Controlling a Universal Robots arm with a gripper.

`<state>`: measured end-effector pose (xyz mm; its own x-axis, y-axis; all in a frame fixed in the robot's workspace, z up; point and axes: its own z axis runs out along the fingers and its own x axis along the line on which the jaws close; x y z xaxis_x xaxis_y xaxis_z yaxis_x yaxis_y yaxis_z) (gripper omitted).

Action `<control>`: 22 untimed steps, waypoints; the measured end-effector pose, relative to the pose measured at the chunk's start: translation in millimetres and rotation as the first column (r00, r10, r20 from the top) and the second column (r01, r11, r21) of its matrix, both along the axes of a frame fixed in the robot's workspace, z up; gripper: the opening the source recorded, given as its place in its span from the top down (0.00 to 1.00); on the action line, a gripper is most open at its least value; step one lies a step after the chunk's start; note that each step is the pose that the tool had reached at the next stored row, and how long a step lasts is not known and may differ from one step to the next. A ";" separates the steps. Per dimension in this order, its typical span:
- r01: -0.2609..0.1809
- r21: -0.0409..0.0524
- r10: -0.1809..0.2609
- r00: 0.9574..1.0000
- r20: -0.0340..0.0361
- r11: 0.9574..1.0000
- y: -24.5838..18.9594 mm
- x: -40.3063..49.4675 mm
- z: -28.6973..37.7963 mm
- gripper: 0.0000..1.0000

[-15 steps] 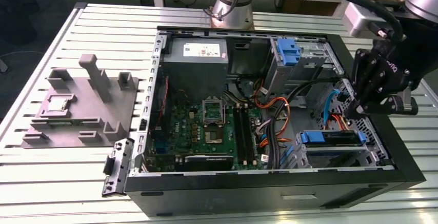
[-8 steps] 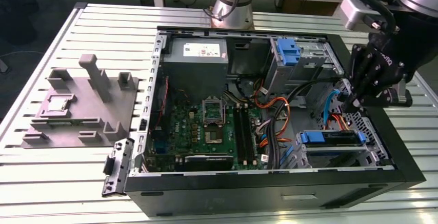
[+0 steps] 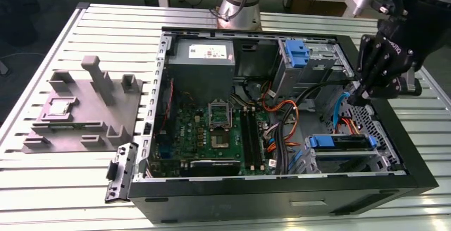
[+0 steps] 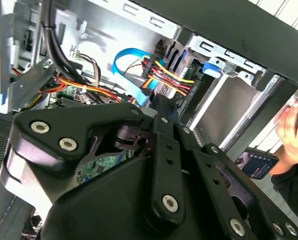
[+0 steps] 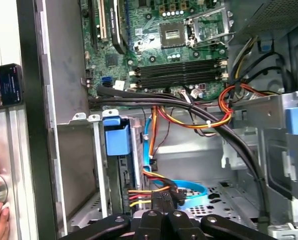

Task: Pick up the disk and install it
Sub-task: 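Insert the second disk wire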

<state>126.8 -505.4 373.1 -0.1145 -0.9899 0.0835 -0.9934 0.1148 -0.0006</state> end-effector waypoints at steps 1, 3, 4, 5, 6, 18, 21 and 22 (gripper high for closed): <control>0.000 -0.001 0.000 1.000 0.000 1.000 2.0 0.0 0.6 0.90; 0.000 -0.002 0.000 1.000 0.000 1.000 6.5 0.0 1.4 0.90; 0.000 -0.003 0.000 1.000 0.000 1.000 8.3 0.0 2.0 0.90; 0.000 -0.003 0.000 1.000 0.000 1.000 9.7 0.0 3.0 0.90; 0.000 -0.004 0.000 1.000 0.000 1.000 10.7 0.0 4.7 0.90; 0.000 -0.024 0.000 1.000 -0.001 1.000 15.0 0.0 3.0 0.89; 0.000 -0.025 0.000 1.000 -0.001 1.000 15.0 0.0 3.4 0.83; 0.000 -0.024 0.000 1.000 -0.002 1.000 15.2 0.0 4.6 0.76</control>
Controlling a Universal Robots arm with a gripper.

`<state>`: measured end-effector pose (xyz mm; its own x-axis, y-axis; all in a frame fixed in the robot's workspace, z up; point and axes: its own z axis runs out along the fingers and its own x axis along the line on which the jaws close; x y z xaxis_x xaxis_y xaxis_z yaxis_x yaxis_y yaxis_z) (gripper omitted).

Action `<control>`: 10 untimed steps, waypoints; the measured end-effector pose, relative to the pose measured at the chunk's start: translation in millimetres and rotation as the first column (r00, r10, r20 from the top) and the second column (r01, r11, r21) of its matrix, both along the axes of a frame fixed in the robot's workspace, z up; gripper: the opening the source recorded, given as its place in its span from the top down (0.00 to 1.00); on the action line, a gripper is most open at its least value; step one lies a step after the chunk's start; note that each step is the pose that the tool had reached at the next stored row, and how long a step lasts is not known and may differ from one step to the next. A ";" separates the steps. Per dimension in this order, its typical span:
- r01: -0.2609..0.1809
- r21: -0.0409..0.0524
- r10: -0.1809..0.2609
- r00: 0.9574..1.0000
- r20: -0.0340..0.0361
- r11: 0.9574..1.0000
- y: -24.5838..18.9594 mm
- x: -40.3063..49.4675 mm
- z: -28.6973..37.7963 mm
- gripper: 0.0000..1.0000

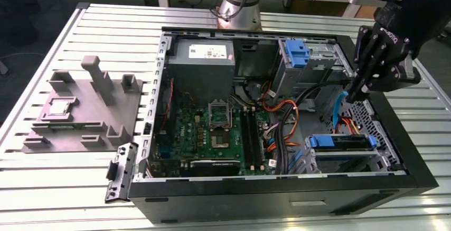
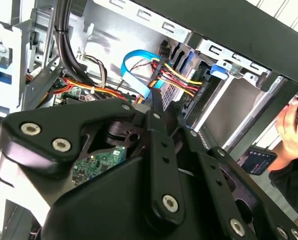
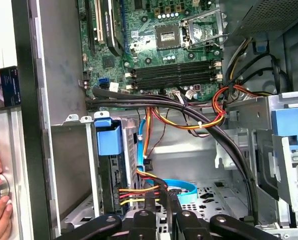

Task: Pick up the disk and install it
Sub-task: 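Insert the second disk wire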

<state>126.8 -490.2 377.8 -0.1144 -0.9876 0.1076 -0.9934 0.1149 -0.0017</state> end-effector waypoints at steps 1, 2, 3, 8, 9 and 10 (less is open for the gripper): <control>0.000 0.000 0.000 1.000 -0.001 1.000 0.2 0.0 1.8 0.76; 0.000 0.000 0.000 1.000 -0.003 1.000 0.5 0.0 3.4 0.76; 0.000 0.000 0.000 1.000 -0.004 1.000 0.7 0.0 4.0 0.76; 0.000 -0.001 0.000 1.000 -0.004 1.000 1.0 0.0 1.6 0.76; 0.000 -0.001 0.000 1.000 -0.004 1.000 1.1 0.0 0.1 0.76; 0.000 -0.001 0.000 1.000 -0.004 1.000 1.2 0.0 -1.6 0.76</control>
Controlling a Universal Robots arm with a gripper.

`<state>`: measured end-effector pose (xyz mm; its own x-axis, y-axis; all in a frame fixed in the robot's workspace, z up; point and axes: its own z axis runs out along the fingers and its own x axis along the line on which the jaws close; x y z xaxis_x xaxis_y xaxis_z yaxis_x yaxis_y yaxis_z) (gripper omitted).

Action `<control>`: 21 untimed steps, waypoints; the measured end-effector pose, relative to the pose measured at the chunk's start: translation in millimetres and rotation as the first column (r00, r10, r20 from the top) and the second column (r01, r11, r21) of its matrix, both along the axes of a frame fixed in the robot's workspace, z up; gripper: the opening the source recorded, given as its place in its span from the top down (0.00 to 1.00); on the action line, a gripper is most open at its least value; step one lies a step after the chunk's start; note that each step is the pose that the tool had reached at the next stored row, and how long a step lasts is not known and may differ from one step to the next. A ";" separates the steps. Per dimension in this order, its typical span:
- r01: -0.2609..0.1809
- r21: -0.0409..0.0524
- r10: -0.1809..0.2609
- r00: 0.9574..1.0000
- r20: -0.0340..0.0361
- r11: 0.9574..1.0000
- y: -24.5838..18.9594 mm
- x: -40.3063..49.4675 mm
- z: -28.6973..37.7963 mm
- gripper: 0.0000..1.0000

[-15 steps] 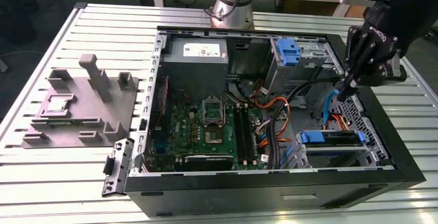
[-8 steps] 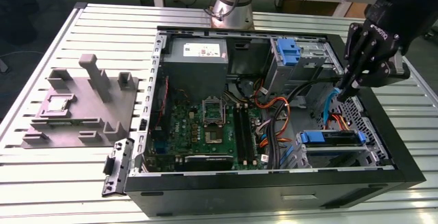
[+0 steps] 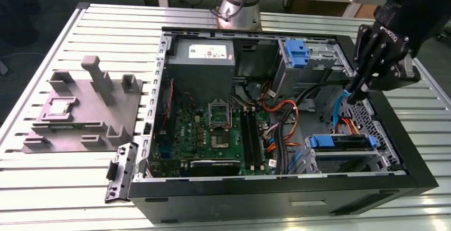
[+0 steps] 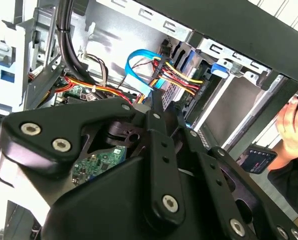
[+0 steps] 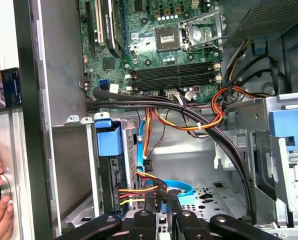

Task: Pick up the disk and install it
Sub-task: 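Insert the second disk wire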

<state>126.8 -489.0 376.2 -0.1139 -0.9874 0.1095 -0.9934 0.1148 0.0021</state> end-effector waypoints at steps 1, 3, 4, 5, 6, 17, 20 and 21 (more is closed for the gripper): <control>0.000 0.000 0.000 1.000 0.000 1.000 0.1 0.0 -1.8 0.76; 0.000 0.000 0.000 1.000 0.000 1.000 0.1 0.0 -5.5 0.76; 0.000 0.000 0.000 1.000 0.000 1.000 0.1 0.0 -7.3 0.76; 0.000 0.000 0.000 1.000 0.000 1.000 0.1 0.0 -9.1 0.76; 0.000 0.000 0.000 1.000 0.000 1.000 0.1 0.0 -10.9 0.76; 0.000 -0.009 0.000 1.000 0.000 1.000 0.0 0.0 -16.8 0.84; -0.001 -0.009 0.001 1.000 0.000 1.000 -1.9 -0.4 -16.9 0.84; -0.002 -0.009 0.002 1.000 0.001 1.000 -3.0 -0.7 -17.0 0.84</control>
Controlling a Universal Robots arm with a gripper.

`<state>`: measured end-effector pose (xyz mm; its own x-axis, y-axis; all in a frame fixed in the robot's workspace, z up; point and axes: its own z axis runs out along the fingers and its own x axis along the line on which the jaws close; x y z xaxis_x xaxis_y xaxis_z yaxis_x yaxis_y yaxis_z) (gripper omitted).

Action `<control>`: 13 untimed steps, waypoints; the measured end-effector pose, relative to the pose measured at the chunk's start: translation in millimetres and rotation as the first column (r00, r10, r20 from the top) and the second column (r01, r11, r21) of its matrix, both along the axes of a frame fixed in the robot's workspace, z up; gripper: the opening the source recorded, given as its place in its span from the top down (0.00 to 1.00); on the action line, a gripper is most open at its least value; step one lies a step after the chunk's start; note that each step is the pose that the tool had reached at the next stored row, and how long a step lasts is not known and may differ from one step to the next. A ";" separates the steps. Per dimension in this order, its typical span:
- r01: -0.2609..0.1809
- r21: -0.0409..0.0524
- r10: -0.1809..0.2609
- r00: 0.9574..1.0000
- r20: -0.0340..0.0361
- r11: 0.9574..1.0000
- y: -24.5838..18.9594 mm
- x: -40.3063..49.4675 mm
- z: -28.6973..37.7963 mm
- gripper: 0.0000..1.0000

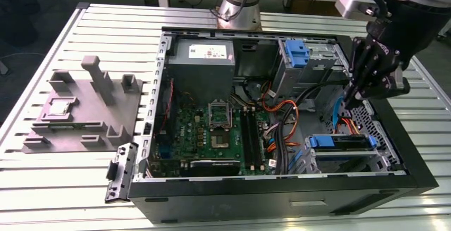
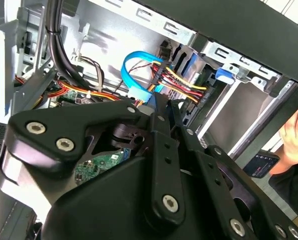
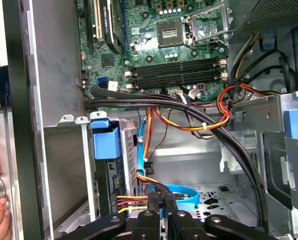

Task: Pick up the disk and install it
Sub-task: 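Insert the second disk wire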

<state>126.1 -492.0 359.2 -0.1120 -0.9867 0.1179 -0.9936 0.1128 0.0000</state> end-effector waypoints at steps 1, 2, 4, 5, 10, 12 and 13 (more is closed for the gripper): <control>-0.001 0.000 0.001 1.000 0.001 1.000 -1.5 -0.6 -0.2 0.84; -0.003 0.000 0.003 1.000 0.003 1.000 -2.7 -1.4 -0.4 0.84; -0.005 0.000 0.005 1.000 0.007 1.000 -4.0 -3.5 -1.3 0.84; -0.005 0.000 0.005 1.000 0.010 1.000 -4.7 -4.7 -1.8 0.84; -0.010 0.001 0.010 1.000 0.020 1.000 -10.1 -9.6 -3.0 0.84; -0.013 0.001 0.013 1.000 0.022 1.000 -14.4 -10.7 -3.5 0.84; -0.014 0.001 0.014 1.000 0.024 1.000 -16.6 -11.1 -3.7 0.84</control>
